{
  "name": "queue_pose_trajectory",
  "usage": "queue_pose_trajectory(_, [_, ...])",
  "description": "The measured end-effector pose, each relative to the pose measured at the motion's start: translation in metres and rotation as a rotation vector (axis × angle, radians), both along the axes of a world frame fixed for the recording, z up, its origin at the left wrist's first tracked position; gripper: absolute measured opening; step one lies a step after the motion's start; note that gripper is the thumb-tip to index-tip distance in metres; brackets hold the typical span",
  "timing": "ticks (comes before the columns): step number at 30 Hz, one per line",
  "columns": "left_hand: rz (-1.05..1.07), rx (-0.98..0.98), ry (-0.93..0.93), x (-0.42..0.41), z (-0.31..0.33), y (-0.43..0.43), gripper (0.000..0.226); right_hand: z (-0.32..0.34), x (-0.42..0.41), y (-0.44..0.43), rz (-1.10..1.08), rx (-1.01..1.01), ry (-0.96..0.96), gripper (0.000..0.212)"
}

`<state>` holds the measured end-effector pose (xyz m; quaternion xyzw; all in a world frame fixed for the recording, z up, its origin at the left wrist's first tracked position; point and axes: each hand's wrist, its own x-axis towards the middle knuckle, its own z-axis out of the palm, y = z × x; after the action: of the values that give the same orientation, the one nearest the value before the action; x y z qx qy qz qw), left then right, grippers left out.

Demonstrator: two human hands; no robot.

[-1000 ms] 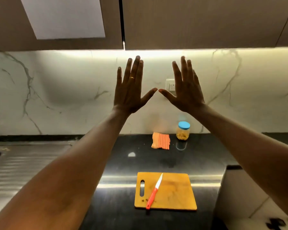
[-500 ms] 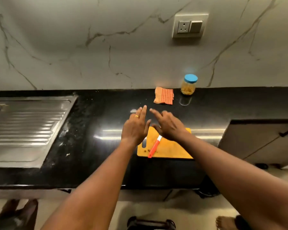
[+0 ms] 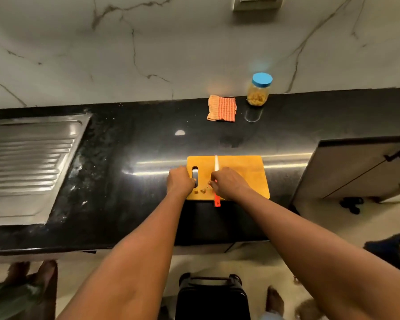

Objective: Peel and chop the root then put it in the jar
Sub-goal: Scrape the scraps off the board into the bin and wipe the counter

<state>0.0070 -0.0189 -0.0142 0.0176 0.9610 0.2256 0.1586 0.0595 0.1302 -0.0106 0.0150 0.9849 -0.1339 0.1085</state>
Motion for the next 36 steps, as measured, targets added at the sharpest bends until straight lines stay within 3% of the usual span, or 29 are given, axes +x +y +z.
queue_pose_trajectory(6, [0.086,0.011,-0.102,-0.006,0.0,0.006,0.044,-0.006,0.009,0.012,-0.103,-0.098,0.011,0.017])
queue_pose_trajectory(11, [0.129,0.153,-0.202,-0.003,-0.003,0.015,0.033,-0.005,0.019,0.032,-0.244,-0.198,0.05,0.021])
queue_pose_trajectory(19, [0.252,0.584,-0.583,0.006,0.004,0.032,0.009,0.003,0.06,0.097,-0.483,-0.314,0.105,0.026])
queue_pose_trajectory(22, [0.266,0.715,-0.684,0.01,0.0,0.037,0.018,0.0,0.089,0.12,-0.548,-0.35,0.154,0.021])
queue_pose_trajectory(29, [0.324,0.971,-0.733,0.039,-0.005,0.091,0.024,-0.006,0.154,0.157,-0.681,-0.391,0.197,0.022])
queue_pose_trajectory(32, [0.333,1.031,-0.741,0.054,-0.007,0.132,0.016,0.002,0.177,0.175,-0.719,-0.4,0.244,0.024])
queue_pose_trajectory(36, [0.316,1.079,-0.759,0.078,-0.011,0.19,0.022,0.006,0.209,0.2,-0.729,-0.438,0.328,0.027])
